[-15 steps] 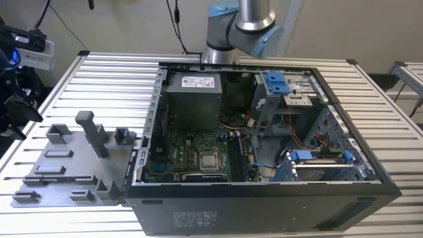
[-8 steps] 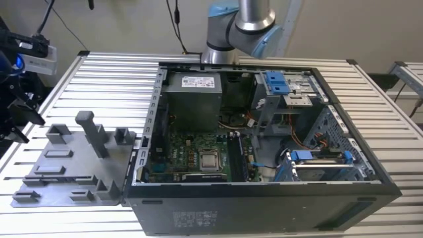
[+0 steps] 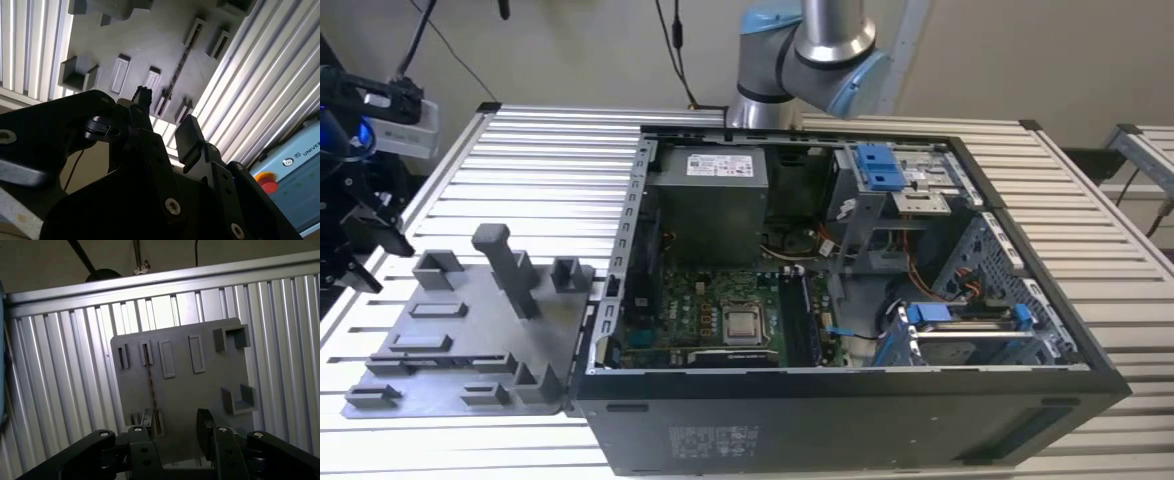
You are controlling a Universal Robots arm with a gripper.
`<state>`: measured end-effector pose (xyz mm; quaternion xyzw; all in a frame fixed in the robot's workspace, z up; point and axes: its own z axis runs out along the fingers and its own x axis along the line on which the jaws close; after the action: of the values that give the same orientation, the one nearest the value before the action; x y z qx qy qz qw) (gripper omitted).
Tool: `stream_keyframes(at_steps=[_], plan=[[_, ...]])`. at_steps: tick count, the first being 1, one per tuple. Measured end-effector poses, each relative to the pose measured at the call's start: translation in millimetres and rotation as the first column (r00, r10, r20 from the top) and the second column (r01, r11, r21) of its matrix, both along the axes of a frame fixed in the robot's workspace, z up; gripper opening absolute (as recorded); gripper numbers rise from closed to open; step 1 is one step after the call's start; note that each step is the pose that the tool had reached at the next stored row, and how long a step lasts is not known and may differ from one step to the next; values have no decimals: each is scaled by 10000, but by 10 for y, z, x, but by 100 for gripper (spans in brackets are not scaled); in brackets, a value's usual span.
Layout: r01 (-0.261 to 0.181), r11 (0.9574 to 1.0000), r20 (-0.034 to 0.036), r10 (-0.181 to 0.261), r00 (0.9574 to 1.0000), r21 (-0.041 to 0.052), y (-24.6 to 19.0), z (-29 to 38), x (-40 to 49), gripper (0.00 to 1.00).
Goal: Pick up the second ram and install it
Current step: 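Pick up the second ram and move it above second insertion slot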
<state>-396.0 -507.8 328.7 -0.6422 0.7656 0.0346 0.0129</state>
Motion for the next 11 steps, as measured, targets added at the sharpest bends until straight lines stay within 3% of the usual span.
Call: stream_keyframes(at_steps=[11], plan=[[0, 10000, 1, 0, 10000, 1, 0, -79, 0, 48]])
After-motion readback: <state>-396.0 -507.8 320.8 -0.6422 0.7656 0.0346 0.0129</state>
